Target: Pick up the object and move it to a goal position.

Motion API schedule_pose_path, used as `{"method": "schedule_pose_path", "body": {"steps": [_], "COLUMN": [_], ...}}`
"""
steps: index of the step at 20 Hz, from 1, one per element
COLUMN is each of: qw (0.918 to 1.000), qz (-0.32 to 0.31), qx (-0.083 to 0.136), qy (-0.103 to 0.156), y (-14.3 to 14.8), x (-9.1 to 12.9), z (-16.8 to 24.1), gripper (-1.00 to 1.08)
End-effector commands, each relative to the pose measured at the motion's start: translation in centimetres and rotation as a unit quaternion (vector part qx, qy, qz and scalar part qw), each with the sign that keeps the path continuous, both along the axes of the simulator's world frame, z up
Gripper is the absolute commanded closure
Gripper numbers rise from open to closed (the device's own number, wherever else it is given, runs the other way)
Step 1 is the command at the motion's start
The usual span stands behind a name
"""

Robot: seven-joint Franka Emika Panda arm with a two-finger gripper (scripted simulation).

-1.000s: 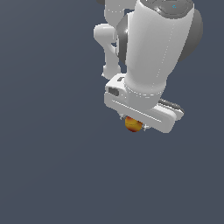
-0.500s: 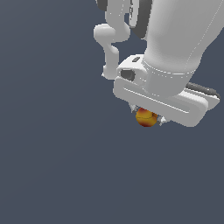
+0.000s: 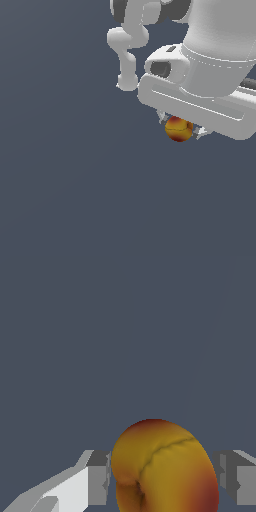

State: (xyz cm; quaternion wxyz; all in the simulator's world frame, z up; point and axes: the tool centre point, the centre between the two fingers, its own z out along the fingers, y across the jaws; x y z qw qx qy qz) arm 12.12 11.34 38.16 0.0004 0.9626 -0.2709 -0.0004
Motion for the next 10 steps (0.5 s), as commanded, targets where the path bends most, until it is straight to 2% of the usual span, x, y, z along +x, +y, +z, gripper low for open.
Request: {"method": "schedule_pose_path", "body": {"steps": [1,10], "qw": [1.0000,1.0000], "qz": [0.000,0.000], "qx": [0.000,0.000], "qy": [0.000,0.000], "y": [0.27,0.73], "x": [0.17,0.51], "z": [0.64,1.58], "gripper": [1.08,1.08]}}
